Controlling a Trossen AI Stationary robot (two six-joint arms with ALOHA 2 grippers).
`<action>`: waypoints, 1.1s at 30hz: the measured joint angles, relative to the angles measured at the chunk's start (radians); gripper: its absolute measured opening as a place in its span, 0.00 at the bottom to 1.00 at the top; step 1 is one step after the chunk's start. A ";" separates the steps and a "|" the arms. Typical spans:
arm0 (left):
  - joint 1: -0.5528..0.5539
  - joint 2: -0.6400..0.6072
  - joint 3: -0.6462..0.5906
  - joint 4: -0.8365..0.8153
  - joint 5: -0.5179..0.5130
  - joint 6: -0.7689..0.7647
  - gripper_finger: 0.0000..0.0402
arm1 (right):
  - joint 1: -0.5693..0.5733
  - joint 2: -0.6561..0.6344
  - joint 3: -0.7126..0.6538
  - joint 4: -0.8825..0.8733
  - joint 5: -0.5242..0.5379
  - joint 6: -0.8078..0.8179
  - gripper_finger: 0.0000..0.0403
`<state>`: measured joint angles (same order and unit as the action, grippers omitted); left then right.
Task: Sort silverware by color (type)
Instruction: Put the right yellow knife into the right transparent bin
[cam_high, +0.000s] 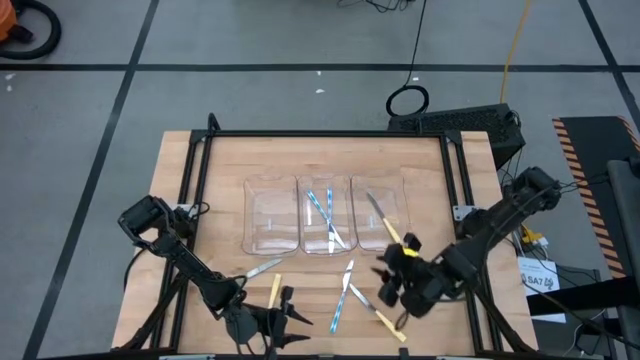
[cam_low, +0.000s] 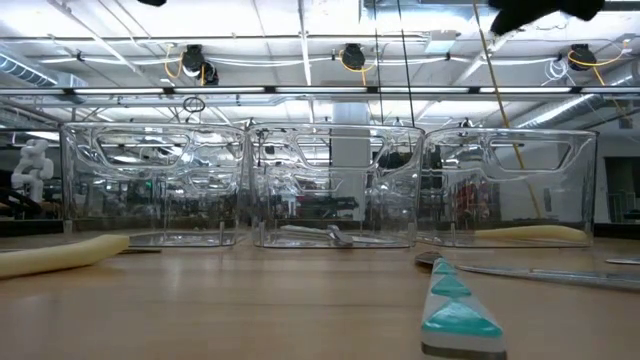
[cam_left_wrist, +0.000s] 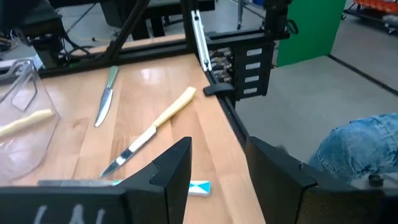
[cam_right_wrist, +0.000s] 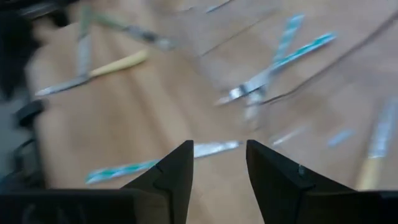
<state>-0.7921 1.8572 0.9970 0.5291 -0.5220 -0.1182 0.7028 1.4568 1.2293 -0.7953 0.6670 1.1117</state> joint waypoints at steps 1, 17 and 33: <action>0.000 0.000 0.000 -0.007 0.000 -0.008 0.40 | 0.019 0.002 0.000 0.019 -0.015 -0.003 0.36; 0.002 0.000 0.000 -0.072 0.000 -0.078 0.40 | 0.280 0.148 0.000 0.170 -0.015 0.086 0.36; 0.037 0.000 0.000 -0.099 0.000 -0.164 0.40 | 0.334 0.315 0.000 0.248 -0.018 0.286 0.32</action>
<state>-0.7547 1.8572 0.9966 0.4298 -0.5224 -0.2821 1.0370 1.7717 1.2293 -0.5476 0.6487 1.3977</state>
